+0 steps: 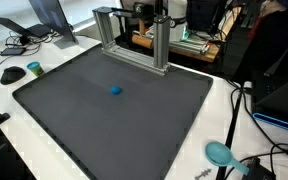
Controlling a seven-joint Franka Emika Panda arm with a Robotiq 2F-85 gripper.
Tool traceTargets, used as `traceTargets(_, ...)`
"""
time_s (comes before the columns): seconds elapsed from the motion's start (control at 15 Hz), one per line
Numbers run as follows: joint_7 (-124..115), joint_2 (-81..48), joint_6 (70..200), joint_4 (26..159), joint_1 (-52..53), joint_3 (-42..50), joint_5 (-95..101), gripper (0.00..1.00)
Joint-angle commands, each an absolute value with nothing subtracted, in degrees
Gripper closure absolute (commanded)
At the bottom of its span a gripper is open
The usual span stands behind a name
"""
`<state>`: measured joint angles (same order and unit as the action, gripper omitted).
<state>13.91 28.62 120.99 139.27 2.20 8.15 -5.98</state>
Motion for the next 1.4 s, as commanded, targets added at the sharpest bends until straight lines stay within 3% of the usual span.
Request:
traceTargets(0.0, 8.55, 29.26, 116.13, 138.75, 0.26, 4.52, -3.41, 0.0)
traceTargets(0.53, -3.74, 31.24, 113.7, 141.14, -1.62, -1.58, 3.27, 0.0)
traceTargets(1.33, -3.91, 31.58, 115.52, 143.01, -0.06, -2.5, 4.26, 0.0)
